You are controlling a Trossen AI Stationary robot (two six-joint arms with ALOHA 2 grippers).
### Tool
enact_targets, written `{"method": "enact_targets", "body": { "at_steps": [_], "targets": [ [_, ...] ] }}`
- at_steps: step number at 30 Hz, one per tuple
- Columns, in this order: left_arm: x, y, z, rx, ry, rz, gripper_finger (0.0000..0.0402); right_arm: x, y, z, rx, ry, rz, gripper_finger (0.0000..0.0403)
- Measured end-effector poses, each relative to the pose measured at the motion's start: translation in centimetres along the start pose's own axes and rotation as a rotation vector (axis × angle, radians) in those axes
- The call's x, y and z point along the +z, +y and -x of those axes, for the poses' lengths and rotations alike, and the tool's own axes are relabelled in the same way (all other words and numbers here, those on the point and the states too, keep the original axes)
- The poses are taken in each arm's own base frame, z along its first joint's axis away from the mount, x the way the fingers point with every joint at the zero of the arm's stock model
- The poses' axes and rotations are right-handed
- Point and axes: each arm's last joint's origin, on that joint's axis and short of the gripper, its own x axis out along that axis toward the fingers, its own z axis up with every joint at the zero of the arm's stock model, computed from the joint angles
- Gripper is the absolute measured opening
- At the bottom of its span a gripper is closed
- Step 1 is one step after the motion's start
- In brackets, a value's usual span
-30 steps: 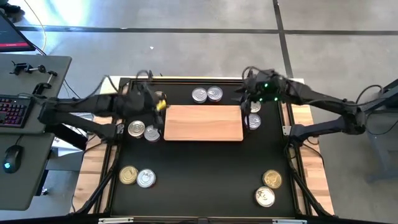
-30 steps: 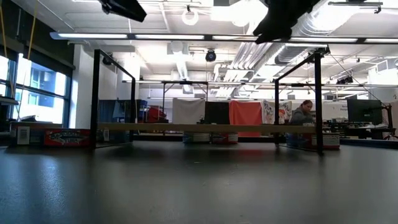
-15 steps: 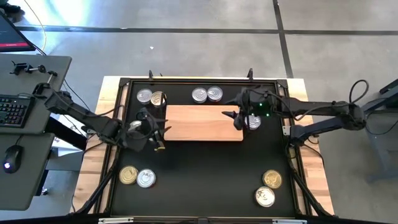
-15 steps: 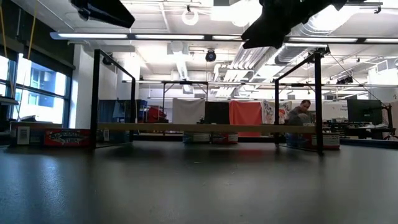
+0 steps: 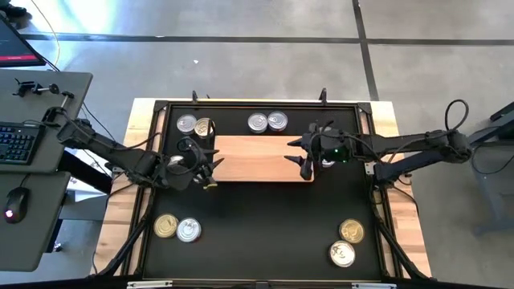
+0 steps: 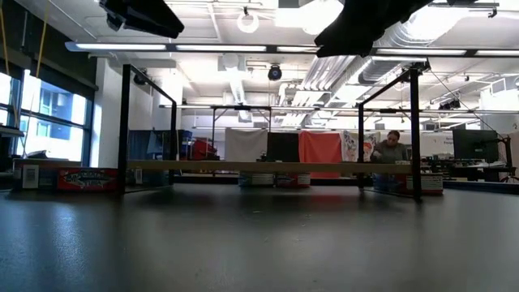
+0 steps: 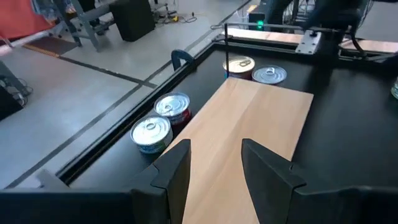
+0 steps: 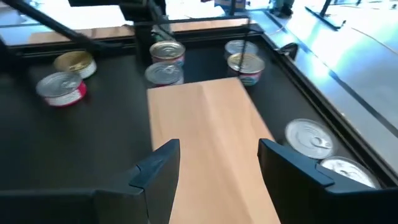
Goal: Stack canned seafood by type on shelf
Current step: Put the green tuna can on the shelf
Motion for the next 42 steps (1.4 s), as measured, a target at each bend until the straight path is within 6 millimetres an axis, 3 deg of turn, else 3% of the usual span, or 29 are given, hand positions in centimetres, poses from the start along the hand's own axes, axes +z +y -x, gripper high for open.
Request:
{"method": "enact_targets", "body": {
  "at_steps": [6, 13, 17, 21, 30, 34, 37, 42],
  "targets": [
    [0.9, -0.8, -2.0, 0.034, -0.050, -0.050, 0.0133, -0.7, 1.8, -0.3, -0.045, 0.030, -0.012, 0.0211],
    [5.1, 1.0, -5.7, 0.153, -0.012, -0.075, 0.0133, -2.3, 5.9, -0.9, -0.051, 0.071, -0.020, 0.0211],
    [7.7, 2.6, -9.5, 0.158, 0.079, -0.103, 0.0133, -3.7, 8.9, -0.9, -0.050, 0.094, -0.024, 0.0211],
    [8.4, 4.3, -14.6, 0.154, 0.239, -0.117, 0.0133, -5.3, 11.5, -0.5, -0.086, 0.097, -0.035, 0.0211],
    [5.1, 7.9, -25.6, 0.230, 0.438, -0.084, 0.0140, -8.1, 14.1, 0.9, -0.270, 0.043, -0.082, 0.0211],
    [2.9, 8.8, -28.4, 0.120, 0.514, -0.057, 0.0163, -8.7, 14.1, 0.5, -0.316, 0.036, -0.069, 0.0211],
    [1.4, 8.6, -29.9, 0.022, 0.538, -0.064, 0.0187, -9.0, 14.1, -0.1, -0.345, 0.044, -0.053, 0.0211],
    [-0.7, 7.9, -31.9, -0.001, 0.543, -0.148, 0.0204, -9.6, 13.7, -1.4, -0.386, 0.068, -0.037, 0.0211]
  ]
}}
